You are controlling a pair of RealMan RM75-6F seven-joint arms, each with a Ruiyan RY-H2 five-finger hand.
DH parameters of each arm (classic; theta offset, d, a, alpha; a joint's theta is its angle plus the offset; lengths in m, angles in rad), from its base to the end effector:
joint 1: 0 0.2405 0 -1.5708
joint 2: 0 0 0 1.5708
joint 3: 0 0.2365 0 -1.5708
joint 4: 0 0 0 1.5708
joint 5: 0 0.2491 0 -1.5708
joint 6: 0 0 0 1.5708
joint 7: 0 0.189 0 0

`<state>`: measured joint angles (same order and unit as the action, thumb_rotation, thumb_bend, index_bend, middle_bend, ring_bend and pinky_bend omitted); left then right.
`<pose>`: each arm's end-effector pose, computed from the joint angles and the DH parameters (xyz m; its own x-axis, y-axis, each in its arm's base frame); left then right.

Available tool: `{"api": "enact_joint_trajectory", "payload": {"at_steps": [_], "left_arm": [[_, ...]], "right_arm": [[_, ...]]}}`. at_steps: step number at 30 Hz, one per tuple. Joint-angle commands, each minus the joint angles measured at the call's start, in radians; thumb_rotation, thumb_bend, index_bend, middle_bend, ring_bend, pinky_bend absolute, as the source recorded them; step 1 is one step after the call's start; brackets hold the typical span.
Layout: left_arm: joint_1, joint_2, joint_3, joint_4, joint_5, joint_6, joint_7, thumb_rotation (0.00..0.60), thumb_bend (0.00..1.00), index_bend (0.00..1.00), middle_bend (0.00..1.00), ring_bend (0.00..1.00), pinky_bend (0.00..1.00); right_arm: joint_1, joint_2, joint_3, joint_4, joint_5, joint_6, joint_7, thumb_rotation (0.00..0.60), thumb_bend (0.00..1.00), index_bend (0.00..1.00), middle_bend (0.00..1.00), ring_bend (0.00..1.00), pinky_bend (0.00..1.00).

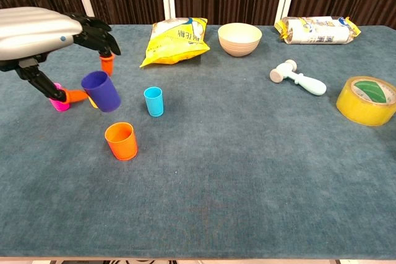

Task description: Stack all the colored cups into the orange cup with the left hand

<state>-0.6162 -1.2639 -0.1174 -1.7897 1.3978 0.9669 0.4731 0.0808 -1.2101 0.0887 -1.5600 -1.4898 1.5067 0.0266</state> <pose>-0.1144 0.3183 -0.0213 0.6391 0.1349 0.7572 0.6724 -0.5760 -0.4648 -0.3060 -0.2359 0.1027 0.3299 0.0538 0.9425 -0.9439 0.0047 0.3301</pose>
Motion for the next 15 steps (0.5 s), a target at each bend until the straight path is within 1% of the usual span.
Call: {"api": "enact_joint_trajectory", "payload": {"at_steps": [1, 7, 15], "left_arm": [[-0.009, 0.002, 0.007, -0.013, -0.013, -0.017, 0.022, 0.600, 0.31, 0.45, 0.19, 0.00, 0.00], [-0.019, -0.004, 0.016, -0.021, -0.038, -0.031, 0.053, 0.600, 0.31, 0.45, 0.19, 0.00, 0.00], [-0.037, -0.025, 0.023, -0.014, -0.048, -0.048, 0.064, 0.600, 0.31, 0.45, 0.19, 0.00, 0.00]], "right_arm": [[-0.001, 0.000, 0.001, -0.001, 0.001, 0.001, 0.000, 0.600, 0.33, 0.09, 0.04, 0.10, 0.00], [-0.001, 0.001, 0.003, -0.003, 0.008, -0.002, 0.000, 0.600, 0.32, 0.09, 0.04, 0.10, 0.00], [0.000, 0.001, 0.004, -0.003, 0.011, -0.005, -0.001, 0.600, 0.32, 0.09, 0.04, 0.10, 0.00]]}}
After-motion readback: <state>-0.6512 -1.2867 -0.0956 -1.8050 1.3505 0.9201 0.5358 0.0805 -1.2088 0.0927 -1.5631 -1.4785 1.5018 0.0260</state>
